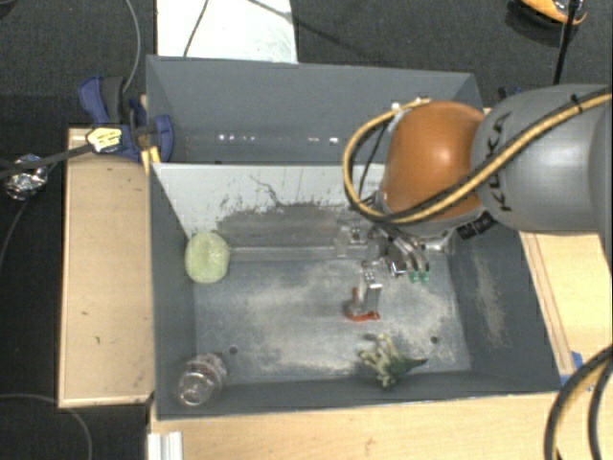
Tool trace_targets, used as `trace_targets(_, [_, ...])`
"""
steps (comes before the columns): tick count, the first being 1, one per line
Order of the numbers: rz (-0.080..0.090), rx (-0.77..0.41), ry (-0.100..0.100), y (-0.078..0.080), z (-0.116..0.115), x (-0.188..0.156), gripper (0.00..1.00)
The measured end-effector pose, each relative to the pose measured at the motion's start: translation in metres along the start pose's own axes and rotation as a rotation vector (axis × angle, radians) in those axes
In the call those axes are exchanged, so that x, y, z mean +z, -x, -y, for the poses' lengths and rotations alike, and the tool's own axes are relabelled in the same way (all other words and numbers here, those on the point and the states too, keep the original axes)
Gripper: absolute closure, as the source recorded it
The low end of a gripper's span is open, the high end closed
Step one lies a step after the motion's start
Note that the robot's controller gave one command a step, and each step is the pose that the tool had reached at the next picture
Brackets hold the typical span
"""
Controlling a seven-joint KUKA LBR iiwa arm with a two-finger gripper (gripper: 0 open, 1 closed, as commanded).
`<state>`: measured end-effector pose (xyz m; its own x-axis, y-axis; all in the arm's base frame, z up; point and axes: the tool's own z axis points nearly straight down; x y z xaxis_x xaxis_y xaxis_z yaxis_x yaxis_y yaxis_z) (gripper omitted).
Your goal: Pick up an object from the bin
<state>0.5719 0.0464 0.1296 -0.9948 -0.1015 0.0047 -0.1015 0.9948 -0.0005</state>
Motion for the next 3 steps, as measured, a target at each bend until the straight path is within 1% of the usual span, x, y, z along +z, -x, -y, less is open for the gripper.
trace_targets(1, [0.011, -0.126, 0.001, -0.028, 0.036, -0.014, 0.0])
trace_targets(2, [0.011, -0.098, -0.001, -0.032, 0.048, 0.04, 0.0])
trace_targets(3, [0.019, 0.152, 0.003, -0.069, 0.035, 0.059, 1.0])
